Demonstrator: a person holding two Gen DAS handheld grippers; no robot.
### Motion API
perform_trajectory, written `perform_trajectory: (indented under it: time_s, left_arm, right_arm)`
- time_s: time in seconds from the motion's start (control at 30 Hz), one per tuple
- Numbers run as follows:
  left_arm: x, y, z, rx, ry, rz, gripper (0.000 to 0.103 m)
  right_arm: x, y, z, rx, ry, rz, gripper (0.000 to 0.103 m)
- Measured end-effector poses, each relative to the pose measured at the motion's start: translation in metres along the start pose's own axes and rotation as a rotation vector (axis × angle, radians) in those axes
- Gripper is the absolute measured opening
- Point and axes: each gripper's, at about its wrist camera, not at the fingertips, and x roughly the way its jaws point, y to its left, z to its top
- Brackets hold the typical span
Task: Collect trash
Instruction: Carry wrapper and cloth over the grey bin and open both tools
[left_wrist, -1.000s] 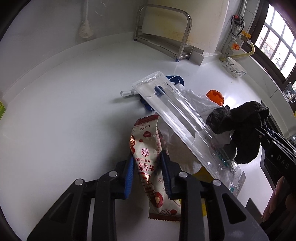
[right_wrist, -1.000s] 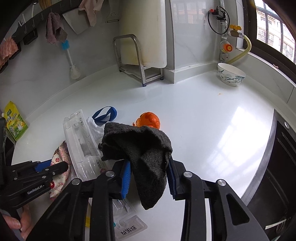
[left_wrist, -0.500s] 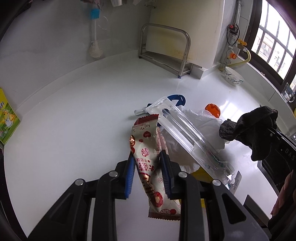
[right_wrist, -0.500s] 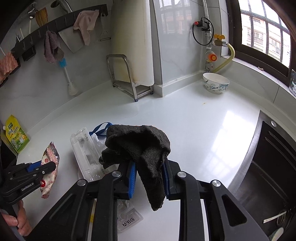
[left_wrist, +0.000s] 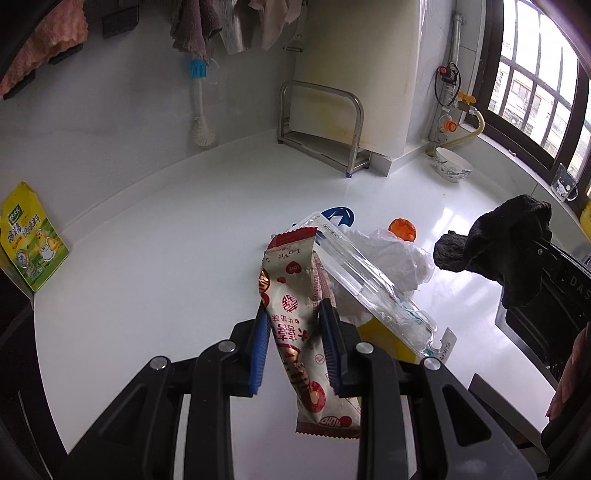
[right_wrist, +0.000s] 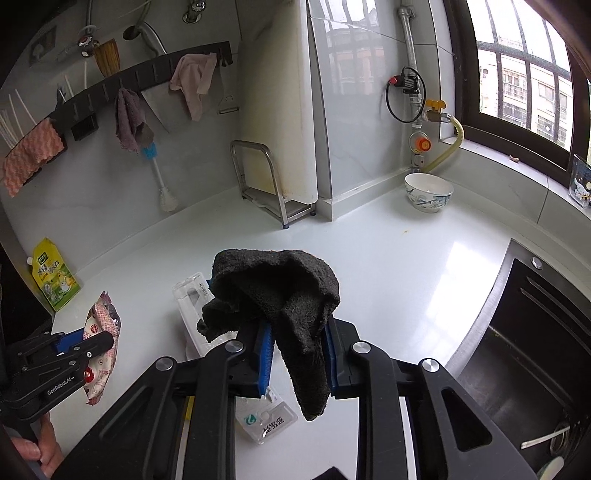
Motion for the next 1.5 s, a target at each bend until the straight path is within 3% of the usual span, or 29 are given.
perform_trajectory:
  time_s: [0.3, 0.77, 1.1, 1.5]
  left_arm:
    - [-0.055, -0.043, -0.04, 0.01, -0.017, 0.003, 0.026]
    - [-0.104, -0.132, -0.141, 0.003, 0.037, -0.008, 0.026]
    - [-0.092, -0.159, -0.205, 0.038, 0.166, -0.018, 0.026]
    - [-0.032, -0.163, -0.246, 0.081, 0.301, -0.051, 0.03]
  right_arm:
    - [-0.07, -0.022, -0.039, 0.023, -0.001, 0.034, 0.022]
    - [-0.151, -0.065, -0.138, -0.012, 0.101, 0.089, 0.022]
    - [-0.15, -0.077, -0.207, 0.0, 0.236, 0.108, 0.022]
    - [-0.102, -0.076, -0.262, 0.04, 0.378, 0.08, 0.022]
